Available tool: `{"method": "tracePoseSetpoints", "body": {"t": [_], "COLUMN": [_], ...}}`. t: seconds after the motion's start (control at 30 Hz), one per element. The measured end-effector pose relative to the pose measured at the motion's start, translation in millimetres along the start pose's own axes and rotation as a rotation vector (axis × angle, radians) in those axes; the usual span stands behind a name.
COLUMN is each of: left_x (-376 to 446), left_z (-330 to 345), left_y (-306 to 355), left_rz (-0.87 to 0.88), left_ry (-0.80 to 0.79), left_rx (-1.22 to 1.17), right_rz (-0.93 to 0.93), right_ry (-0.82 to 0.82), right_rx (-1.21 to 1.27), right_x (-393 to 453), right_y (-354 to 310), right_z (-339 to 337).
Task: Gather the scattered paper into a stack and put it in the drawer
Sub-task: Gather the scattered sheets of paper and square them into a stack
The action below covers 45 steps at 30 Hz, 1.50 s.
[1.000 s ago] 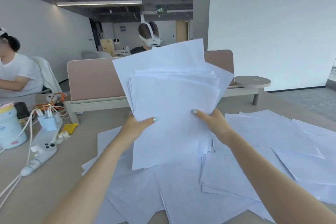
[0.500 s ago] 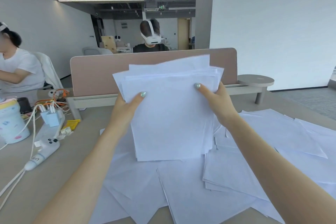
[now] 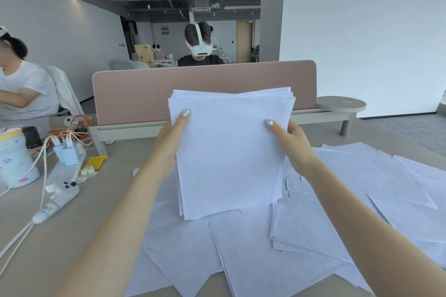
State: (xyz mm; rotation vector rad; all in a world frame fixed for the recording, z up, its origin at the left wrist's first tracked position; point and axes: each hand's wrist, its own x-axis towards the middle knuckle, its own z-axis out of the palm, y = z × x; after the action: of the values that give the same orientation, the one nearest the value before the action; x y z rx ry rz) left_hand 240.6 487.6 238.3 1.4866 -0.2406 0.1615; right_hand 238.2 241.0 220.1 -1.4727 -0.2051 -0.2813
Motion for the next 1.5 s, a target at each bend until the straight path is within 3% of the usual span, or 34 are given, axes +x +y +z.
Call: {"method": "tracePoseSetpoints", "body": {"t": [0.13,0.23,0.33,0.5,0.7,0.83,0.97,1.07,1.17,1.3,1.5], "left_x": [-19,-36,-39,-30,-16,-23,-38,-35,-26,-28,-30], "left_z": [-9,-8,-5,-13,-9,-9,-15,-8,-9,-24,-24], "left_y": [-62,-97,-102,-67,-34,-51,-84,-85,-74,-64,-73], "left_rz": [-0.188,-0.283,-0.251,-0.103,-0.013,-0.116,-0.285,-0.263,-0.22,-0.221,-0.255], "left_ry": [0.047,0.079,0.09,-0.031,-0.007,0.001,-0.104,-0.025,-0.045,-0.148,-0.098], "left_rx": [0.0,-0.056,-0.125,-0.163,-0.211,-0.193,-0.108,-0.011,0.041,0.03,-0.113], "right_rz": [0.224,0.278,0.267,0.179,0.115,0.136,0.231,0.254,0.24,0.229,0.354], "right_ry": [-0.063,-0.054,-0.013,-0.052,-0.078,-0.094,-0.094,-0.06,-0.023,-0.104,-0.218], "right_rx": [-0.047,-0.008,0.028,0.018,0.121,0.177,0.19,0.187,0.205,0.167,0.066], "right_x": [-15,-28,-28,-22,-21,-22,-28,-29,-23,-22,-33], "right_y": [51,73,68,42,29,35,52,60,51,46,68], "right_z": [-3,10,14,5,9,13,8,14,16,11,15]}}
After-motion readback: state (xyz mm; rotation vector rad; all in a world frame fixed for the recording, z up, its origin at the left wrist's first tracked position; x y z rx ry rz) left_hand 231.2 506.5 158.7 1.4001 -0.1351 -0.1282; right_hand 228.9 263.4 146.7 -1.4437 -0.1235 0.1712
